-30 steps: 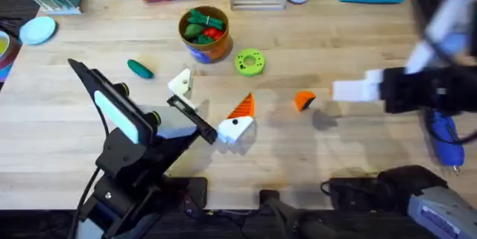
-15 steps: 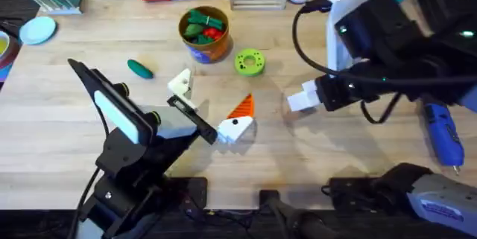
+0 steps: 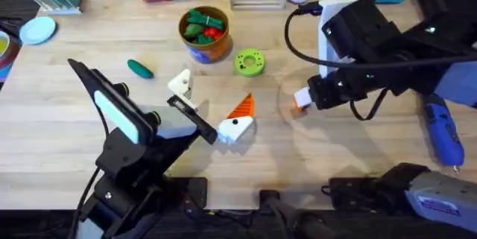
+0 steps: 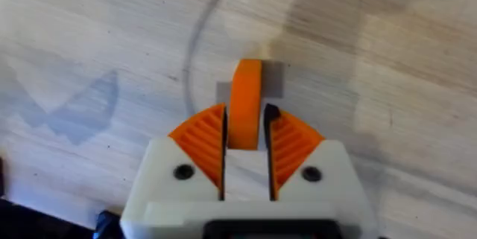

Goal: Pick up the gripper from the table and insert it into the empty holder that is missing its gripper. Then pick up a screw, insert it into the mounting hole, and use the screwdriver to tighten it. Finally, clean up the table by picking up the vegetable and placing it into the bucket.

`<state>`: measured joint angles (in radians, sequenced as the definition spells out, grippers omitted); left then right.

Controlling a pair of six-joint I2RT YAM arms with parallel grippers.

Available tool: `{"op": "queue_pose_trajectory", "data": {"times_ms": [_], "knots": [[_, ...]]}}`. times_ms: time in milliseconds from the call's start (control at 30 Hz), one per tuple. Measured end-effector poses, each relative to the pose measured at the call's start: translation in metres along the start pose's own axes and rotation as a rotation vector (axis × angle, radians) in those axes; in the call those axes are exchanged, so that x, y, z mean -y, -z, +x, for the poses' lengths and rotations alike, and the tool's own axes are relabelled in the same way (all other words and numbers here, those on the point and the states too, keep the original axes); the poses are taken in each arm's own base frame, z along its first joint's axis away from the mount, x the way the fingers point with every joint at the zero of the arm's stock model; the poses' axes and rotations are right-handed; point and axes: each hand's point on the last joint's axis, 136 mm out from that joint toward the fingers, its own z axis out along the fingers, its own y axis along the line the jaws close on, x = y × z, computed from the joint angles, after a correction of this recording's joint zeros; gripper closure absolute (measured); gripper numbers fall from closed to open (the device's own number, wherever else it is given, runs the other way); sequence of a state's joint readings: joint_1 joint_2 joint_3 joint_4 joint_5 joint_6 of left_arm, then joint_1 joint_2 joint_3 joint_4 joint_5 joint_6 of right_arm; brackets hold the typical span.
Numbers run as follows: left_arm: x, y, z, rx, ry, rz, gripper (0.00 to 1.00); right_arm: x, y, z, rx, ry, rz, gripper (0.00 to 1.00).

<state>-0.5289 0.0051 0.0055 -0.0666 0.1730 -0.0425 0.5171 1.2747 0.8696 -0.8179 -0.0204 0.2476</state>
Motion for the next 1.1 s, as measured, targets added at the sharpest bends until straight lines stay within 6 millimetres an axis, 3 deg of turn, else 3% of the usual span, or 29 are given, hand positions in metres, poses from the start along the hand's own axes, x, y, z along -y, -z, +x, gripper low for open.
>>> {"op": "queue_pose_trajectory", "data": {"times_ms": [300,533,867,967,1100], "knots": [[0.000,0.000,0.000,0.000,0.000,0.000,0.008,-0.001,0.000,0.000,0.001,-0.011,-0.003,0.987],[0.000,0.000,0.000,0.000,0.000,0.000,0.008,0.000,0.005,0.003,-0.018,-0.015,0.001,0.989],[0.000,0.000,0.000,0.000,0.000,0.000,0.008,-0.024,0.099,-0.054,0.326,-0.059,-0.128,0.993],[0.000,0.000,0.000,0.000,0.000,0.000,0.008,-0.031,0.108,-0.061,0.362,-0.101,-0.192,0.993],[0.000,0.000,0.000,0.000,0.000,0.000,0.009,-0.051,0.100,-0.064,0.312,-0.096,-0.301,0.993]]}}
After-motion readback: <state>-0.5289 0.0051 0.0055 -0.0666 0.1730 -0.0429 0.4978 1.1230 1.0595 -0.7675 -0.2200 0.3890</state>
